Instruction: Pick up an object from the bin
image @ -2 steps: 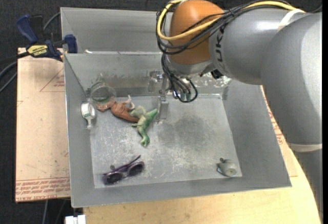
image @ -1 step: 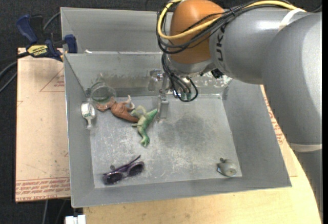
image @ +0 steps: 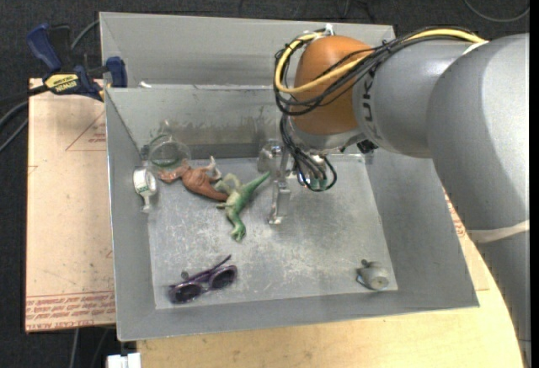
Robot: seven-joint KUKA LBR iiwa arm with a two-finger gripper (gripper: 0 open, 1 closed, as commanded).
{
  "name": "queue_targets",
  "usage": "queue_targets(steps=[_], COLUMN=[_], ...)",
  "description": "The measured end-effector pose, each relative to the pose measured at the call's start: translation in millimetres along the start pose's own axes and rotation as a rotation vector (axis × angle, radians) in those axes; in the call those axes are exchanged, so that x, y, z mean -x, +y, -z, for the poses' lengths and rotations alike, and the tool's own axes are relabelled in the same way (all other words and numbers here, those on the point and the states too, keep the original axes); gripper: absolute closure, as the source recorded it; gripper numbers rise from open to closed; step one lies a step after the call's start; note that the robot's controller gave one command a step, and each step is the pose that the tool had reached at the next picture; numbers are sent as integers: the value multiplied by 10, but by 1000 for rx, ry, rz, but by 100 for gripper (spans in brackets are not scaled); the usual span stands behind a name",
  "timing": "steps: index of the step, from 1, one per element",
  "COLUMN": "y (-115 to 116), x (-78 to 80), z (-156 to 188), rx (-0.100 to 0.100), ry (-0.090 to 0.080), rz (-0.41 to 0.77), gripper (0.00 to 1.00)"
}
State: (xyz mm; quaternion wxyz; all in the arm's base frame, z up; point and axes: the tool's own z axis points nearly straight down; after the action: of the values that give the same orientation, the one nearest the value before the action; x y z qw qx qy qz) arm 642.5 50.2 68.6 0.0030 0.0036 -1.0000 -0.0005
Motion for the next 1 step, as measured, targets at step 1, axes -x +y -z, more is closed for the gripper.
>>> queue_targets(steps=[1], y=[374], x=[-40], z=[14], rx=[3], ry=[-5], rz=[-42], gripper=[0])
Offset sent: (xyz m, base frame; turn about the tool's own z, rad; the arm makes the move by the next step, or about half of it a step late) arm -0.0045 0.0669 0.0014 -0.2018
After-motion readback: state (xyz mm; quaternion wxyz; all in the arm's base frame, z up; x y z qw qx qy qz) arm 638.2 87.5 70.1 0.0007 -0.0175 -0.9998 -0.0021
